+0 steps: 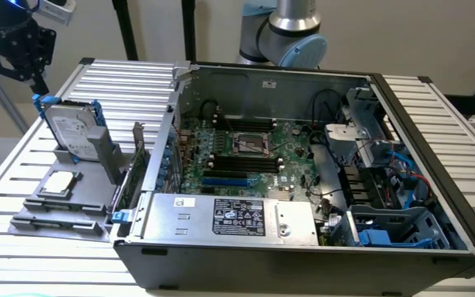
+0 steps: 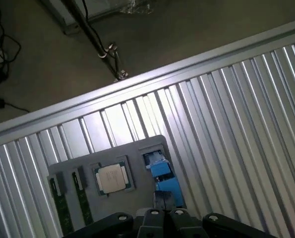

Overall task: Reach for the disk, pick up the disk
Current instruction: 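Pick up the disk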

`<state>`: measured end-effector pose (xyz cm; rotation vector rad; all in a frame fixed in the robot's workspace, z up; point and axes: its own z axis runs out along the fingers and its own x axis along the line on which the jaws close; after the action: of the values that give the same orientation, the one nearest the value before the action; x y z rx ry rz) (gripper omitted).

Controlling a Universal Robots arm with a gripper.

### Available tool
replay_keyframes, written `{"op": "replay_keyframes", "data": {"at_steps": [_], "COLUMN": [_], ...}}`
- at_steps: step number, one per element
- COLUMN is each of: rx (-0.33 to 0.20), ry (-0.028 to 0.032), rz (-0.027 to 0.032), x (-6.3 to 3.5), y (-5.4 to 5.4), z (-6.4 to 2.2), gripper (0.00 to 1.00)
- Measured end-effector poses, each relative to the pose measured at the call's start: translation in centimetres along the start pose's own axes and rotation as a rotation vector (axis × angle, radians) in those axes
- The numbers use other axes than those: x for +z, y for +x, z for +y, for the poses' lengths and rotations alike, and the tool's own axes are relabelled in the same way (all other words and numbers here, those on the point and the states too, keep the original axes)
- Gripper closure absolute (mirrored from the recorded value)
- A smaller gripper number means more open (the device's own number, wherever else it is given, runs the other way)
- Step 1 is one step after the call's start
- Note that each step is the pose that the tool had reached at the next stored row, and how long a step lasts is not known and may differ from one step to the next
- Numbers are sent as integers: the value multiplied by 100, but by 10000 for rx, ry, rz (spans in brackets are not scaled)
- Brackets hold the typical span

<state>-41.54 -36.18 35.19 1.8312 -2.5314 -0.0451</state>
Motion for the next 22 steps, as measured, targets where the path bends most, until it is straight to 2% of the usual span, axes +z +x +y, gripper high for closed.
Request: {"op": "replay_keyframes", "data": {"at_steps": [7, 10, 12, 17, 22], "rx": [-440, -795, -1213, -1447, -1840], "ry": [-5, -3, -3, 6, 9], "rz": [8, 19, 34, 38, 58], "x": [-1, 8, 14, 16, 16], "y": [-22, -33, -46, -127, -138], "z": [-51, -49, -45, -19, -3], "gripper": [89, 89, 89, 89, 89]}}
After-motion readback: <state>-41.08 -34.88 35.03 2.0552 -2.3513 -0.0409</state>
